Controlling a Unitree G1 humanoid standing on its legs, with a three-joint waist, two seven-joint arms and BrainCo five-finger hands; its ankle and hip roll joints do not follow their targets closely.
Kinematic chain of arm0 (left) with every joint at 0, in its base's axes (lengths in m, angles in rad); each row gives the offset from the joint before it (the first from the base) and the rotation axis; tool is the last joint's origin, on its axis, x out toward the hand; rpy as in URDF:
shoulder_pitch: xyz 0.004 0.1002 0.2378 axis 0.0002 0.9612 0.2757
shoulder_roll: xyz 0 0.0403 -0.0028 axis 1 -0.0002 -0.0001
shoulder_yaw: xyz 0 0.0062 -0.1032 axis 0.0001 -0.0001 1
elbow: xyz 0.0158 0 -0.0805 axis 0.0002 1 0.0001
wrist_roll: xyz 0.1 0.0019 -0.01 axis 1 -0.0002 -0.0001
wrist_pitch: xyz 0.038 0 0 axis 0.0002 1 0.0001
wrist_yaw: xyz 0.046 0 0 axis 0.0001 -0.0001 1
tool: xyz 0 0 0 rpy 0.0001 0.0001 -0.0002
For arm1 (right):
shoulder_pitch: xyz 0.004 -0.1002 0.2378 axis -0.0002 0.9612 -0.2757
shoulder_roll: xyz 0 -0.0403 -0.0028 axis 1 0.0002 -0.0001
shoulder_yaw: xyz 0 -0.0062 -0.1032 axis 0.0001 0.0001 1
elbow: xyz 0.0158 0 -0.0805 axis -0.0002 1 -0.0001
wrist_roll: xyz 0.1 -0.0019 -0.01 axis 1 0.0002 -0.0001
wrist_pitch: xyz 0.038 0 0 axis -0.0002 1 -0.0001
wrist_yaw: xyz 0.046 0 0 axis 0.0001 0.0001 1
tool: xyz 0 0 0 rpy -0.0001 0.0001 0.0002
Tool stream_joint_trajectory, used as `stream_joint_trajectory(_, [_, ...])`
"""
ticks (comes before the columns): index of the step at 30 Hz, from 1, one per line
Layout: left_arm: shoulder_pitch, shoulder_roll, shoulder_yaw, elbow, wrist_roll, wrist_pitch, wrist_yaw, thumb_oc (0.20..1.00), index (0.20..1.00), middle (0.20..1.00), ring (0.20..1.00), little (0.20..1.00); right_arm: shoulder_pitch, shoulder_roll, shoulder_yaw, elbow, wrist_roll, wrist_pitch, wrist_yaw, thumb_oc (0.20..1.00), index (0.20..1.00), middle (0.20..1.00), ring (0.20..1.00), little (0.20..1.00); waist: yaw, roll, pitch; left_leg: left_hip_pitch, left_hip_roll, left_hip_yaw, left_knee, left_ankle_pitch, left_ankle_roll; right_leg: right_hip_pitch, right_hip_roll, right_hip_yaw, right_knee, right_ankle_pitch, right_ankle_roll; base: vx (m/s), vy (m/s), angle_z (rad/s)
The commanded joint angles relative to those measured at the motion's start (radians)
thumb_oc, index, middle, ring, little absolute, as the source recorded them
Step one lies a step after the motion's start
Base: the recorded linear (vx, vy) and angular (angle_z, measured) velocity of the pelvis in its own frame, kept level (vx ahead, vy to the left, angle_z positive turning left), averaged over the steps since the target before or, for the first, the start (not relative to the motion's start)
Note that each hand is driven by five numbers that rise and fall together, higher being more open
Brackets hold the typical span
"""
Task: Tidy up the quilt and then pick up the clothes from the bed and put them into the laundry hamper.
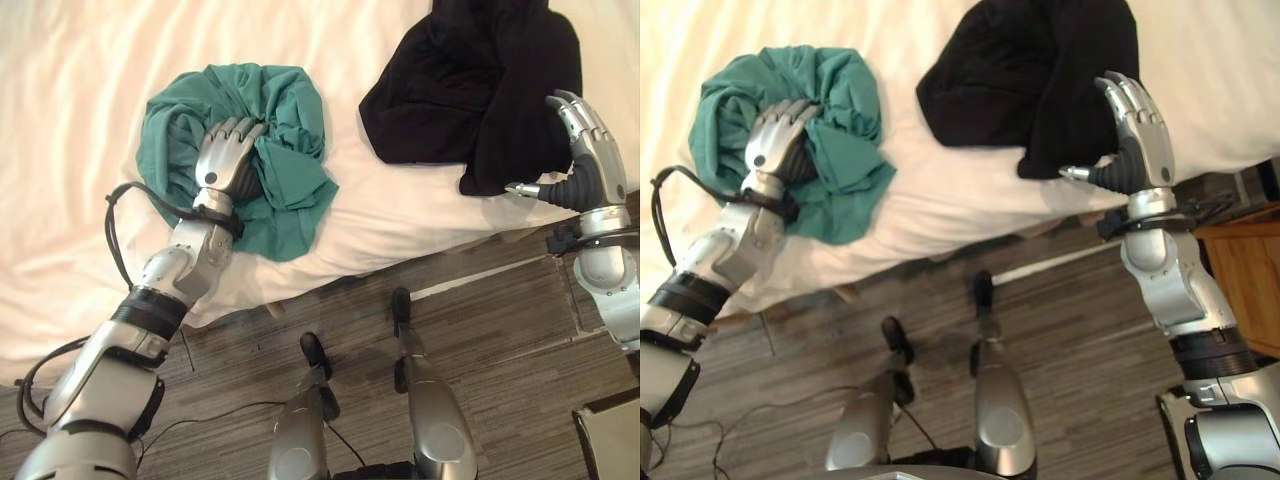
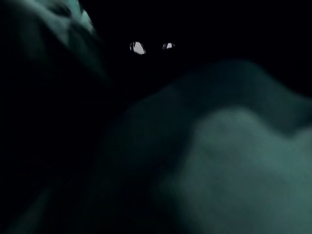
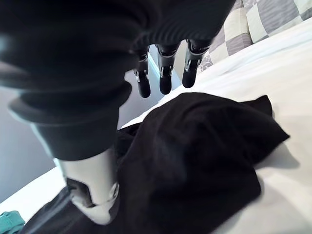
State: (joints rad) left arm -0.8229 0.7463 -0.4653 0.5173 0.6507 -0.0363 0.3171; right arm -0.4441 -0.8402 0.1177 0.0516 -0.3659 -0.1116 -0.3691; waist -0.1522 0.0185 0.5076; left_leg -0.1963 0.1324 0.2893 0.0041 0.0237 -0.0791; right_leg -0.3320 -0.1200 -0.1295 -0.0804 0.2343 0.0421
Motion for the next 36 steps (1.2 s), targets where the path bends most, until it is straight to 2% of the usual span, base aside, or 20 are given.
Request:
stream_joint_trajectory(1, [-0.018, 0.003, -0.019, 0.116, 0.051, 0.068, -0.044, 0.2, 0.2, 0.2, 0.2, 0.2, -0.093, -0.05, -0.012, -0.05, -0.01, -0.024, -0.035, 1.0, 1.0, 1.0, 1.0, 1.0, 0.023, -0.043, -0.07, -0.105, 0.126, -0.08, 0.08, 0.037, -0.093, -0.055, -0.144, -0.006, 0.157, -0.164, 0.174, -0.01, -0.025, 0.12])
stream_joint_trajectory(4, [0.097, -0.009, 0.05, 0.092, 0.007, 0.054, -0.041, 0.2, 0.2, 0.2, 0.2, 0.2, -0.194, -0.062, 0.049, -0.015, -0.023, -0.01, -0.032, 1.0, 1.0, 1.0, 1.0, 1.0, 0.053, -0.042, -0.053, -0.107, 0.125, -0.091, 0.075, 0.044, -0.099, -0.051, -0.148, -0.017, 0.166, -0.168, 0.168, -0.01, -0.058, 0.18])
stream_joint_trajectory(5, [0.263, -0.033, 0.142, -0.021, -0.103, -0.009, -0.016, 0.2, 0.2, 0.2, 0.2, 0.2, -0.245, -0.11, 0.078, 0.008, -0.031, -0.006, -0.018, 1.0, 1.0, 1.0, 1.0, 1.0, 0.103, -0.043, -0.044, -0.102, 0.125, -0.103, 0.069, 0.043, -0.105, -0.043, -0.148, -0.029, 0.171, -0.18, 0.163, 0.02, -0.048, 0.09])
stream_joint_trajectory(6, [0.279, -0.032, 0.156, -0.034, -0.103, -0.008, -0.02, 0.2, 0.2, 0.2, 0.2, 0.2, -0.255, -0.11, 0.091, 0.012, -0.029, -0.007, -0.019, 1.0, 1.0, 1.0, 1.0, 1.0, 0.096, -0.042, -0.046, -0.105, 0.125, -0.103, 0.067, 0.05, -0.104, -0.045, -0.147, -0.028, 0.169, -0.173, 0.161, 0.02, -0.065, 0.09])
stream_joint_trajectory(10, [0.631, -0.085, 0.31, -0.237, -0.298, -0.132, -0.03, 0.2, 0.2, 0.2, 0.2, 0.2, -0.358, -0.193, 0.214, 0.15, -0.003, 0.008, 0.03, 1.0, 1.0, 1.0, 1.0, 1.0, 0.169, -0.043, -0.048, -0.103, 0.126, -0.129, 0.042, 0.062, -0.113, -0.026, -0.151, -0.061, 0.173, -0.186, 0.157, 0.01, -0.078, 0.07])
stream_joint_trajectory(11, [0.754, -0.104, 0.358, -0.284, -0.41, -0.174, -0.058, 0.2, 0.2, 0.2, 0.2, 0.2, -0.377, -0.227, 0.267, 0.239, 0.015, 0.017, 0.058, 1.0, 1.0, 1.0, 1.0, 1.0, 0.202, -0.037, -0.045, -0.105, 0.121, -0.149, 0.033, 0.069, -0.111, -0.018, -0.156, -0.081, 0.185, -0.193, 0.152, 0.01, -0.078, 0.15])
stream_joint_trajectory(12, [0.758, -0.105, 0.362, -0.288, -0.412, -0.174, -0.06, 0.2, 0.2, 0.2, 0.2, 0.2, -0.386, -0.226, 0.275, 0.243, 0.017, 0.015, 0.057, 1.0, 1.0, 1.0, 1.0, 1.0, 0.198, -0.037, -0.046, -0.109, 0.12, -0.15, 0.033, 0.075, -0.11, -0.02, -0.157, -0.082, 0.183, -0.187, 0.151, -0.01, -0.111, 0.33])
stream_joint_trajectory(13, [0.845, -0.112, 0.383, -0.3, -0.515, -0.197, -0.076, 0.2, 0.2, 0.2, 0.2, 0.2, -0.405, -0.251, 0.329, 0.376, 0.01, 0.035, 0.085, 1.0, 1.0, 1.0, 1.0, 1.0, 0.234, -0.028, -0.041, -0.106, 0.115, -0.173, 0.028, 0.073, -0.11, -0.01, -0.167, -0.101, 0.203, -0.201, 0.15, -0.01, -0.056, 0.46])
stream_joint_trajectory(14, [0.849, -0.113, 0.387, -0.302, -0.516, -0.197, -0.077, 0.2, 0.2, 0.2, 0.2, 0.2, -0.414, -0.249, 0.339, 0.382, 0.011, 0.033, 0.083, 1.0, 1.0, 1.0, 1.0, 1.0, 0.229, -0.027, -0.041, -0.106, 0.115, -0.174, 0.027, 0.074, -0.11, -0.009, -0.167, -0.102, 0.204, -0.202, 0.15, -0.01, -0.096, 0.47])
stream_joint_trajectory(15, [0.927, -0.114, 0.432, -0.309, -0.597, -0.211, -0.102, 0.2, 0.2, 0.2, 0.2, 0.2, -0.432, -0.275, 0.412, 0.509, -0.037, 0.063, 0.13, 1.0, 1.0, 1.0, 1.0, 1.0, 0.264, -0.014, -0.033, -0.112, 0.109, -0.198, 0.026, 0.08, -0.107, -0.005, -0.175, -0.126, 0.225, -0.214, 0.146, -0.01, -0.041, 0.54])
stream_joint_trajectory(16, [0.932, -0.115, 0.436, -0.312, -0.599, -0.21, -0.104, 0.2, 0.2, 0.2, 0.2, 0.2, -0.44, -0.271, 0.421, 0.513, -0.037, 0.062, 0.129, 1.0, 1.0, 1.0, 1.0, 1.0, 0.258, -0.013, -0.034, -0.112, 0.109, -0.2, 0.026, 0.08, -0.107, -0.004, -0.175, -0.128, 0.225, -0.215, 0.146, -0.02, -0.071, 0.51])
stream_joint_trajectory(19, [1.009, -0.127, 0.494, -0.303, -0.692, -0.22, -0.135, 0.2, 0.2, 0.2, 0.2, 0.2, -0.374, -0.251, 0.404, 0.643, -0.055, 0.098, 0.176, 1.0, 1.0, 1.0, 1.0, 1.0, 0.293, 0.002, -0.032, -0.116, 0.101, -0.235, 0.02, 0.086, -0.102, 0.017, -0.183, -0.166, 0.242, -0.23, 0.142, 0.0, -0.069, 0.48])
stream_joint_trajectory(20, [1.024, -0.135, 0.508, -0.302, -0.721, -0.217, -0.147, 0.2, 0.2, 0.2, 0.2, 0.2, -0.34, -0.235, 0.382, 0.678, -0.046, 0.106, 0.183, 0.2, 0.2, 0.2, 0.2, 0.2, 0.302, 0.007, -0.033, -0.114, 0.097, -0.245, 0.017, 0.086, -0.1, 0.027, -0.185, -0.177, 0.245, -0.235, 0.14, 0.02, -0.065, 0.45])
stream_joint_trajectory(23, [1.001, -0.163, 0.51, -0.28, -0.794, -0.213, -0.197, 0.2, 0.2, 0.2, 0.2, 0.2, -0.154, -0.119, 0.247, 0.646, 0.069, 0.094, 0.187, 0.2, 0.2, 0.2, 0.2, 0.2, 0.308, 0.009, -0.053, -0.096, 0.086, -0.264, 0.011, 0.08, -0.095, 0.07, -0.186, -0.202, 0.237, -0.245, 0.14, 0.02, -0.022, 0.46])
stream_joint_trajectory(27, [0.973, -0.17, 0.483, -0.295, -0.805, -0.212, -0.241, 0.2, 0.2, 0.2, 0.2, 0.2, 0.034, -0.081, 0.164, 0.455, 0.061, 0.048, 0.197, 0.2, 0.2, 0.2, 0.2, 0.2, 0.304, -0.011, -0.085, -0.068, 0.083, -0.265, 0.017, 0.058, -0.089, 0.11, -0.177, -0.206, 0.225, -0.254, 0.138, 0.03, 0.032, 0.23])
stream_joint_trajectory(30, [0.972, -0.184, 0.459, -0.324, -0.787, -0.2, -0.277, 0.2, 0.2, 0.2, 0.2, 0.2, 0.243, -0.025, 0.055, 0.206, 0.092, -0.012, 0.241, 0.2, 0.2, 0.2, 0.2, 0.2, 0.265, -0.064, -0.129, -0.015, 0.075, -0.254, 0.014, 0.032, -0.073, 0.159, -0.156, -0.199, 0.191, -0.243, 0.141, 0.07, 0.048, -0.04])
stream_joint_trajectory(32, [0.981, -0.188, 0.44, -0.334, -0.764, -0.195, -0.296, 0.2, 0.2, 0.2, 0.2, 0.2, 0.378, 0.065, -0.011, 0.12, 0.168, -0.042, 0.277, 0.2, 0.2, 0.2, 0.2, 0.2, 0.237, -0.095, -0.161, 0.027, 0.068, -0.238, 0.008, 0.015, -0.062, 0.188, -0.146, -0.191, 0.168, -0.235, 0.146, 0.06, 0.123, -0.15])
stream_joint_trajectory(33, [0.997, -0.201, 0.432, -0.361, -0.754, -0.189, -0.318, 0.2, 0.2, 0.2, 0.2, 0.2, 0.477, 0.155, -0.047, 0.085, 0.221, -0.052, 0.316, 0.2, 0.2, 0.2, 0.2, 0.2, 0.206, -0.111, -0.194, 0.073, 0.064, -0.217, -0.003, -0.002, -0.053, 0.217, -0.139, -0.178, 0.149, -0.229, 0.155, 0.03, 0.14, -0.3])
stream_joint_trajectory(34, [0.998, -0.2, 0.431, -0.362, -0.754, -0.189, -0.318, 0.2, 0.2, 0.2, 0.2, 0.2, 0.48, 0.156, -0.05, 0.082, 0.221, -0.051, 0.317, 0.2, 0.2, 0.2, 0.2, 0.2, 0.208, -0.112, -0.195, 0.071, 0.062, -0.216, -0.004, 0.004, -0.052, 0.215, -0.14, -0.177, 0.146, -0.223, 0.154, 0.06, 0.148, -0.39])
stream_joint_trajectory(36, [1.023, -0.221, 0.441, -0.381, -0.759, -0.179, -0.351, 0.2, 0.2, 0.2, 0.2, 0.2, 0.594, 0.254, -0.101, 0.074, 0.333, -0.05, 0.374, 0.2, 0.2, 0.2, 0.2, 0.2, 0.183, -0.118, -0.236, 0.115, 0.057, -0.203, -0.023, -0.006, -0.049, 0.251, -0.138, -0.171, 0.133, -0.225, 0.162, 0.09, 0.093, -0.53])
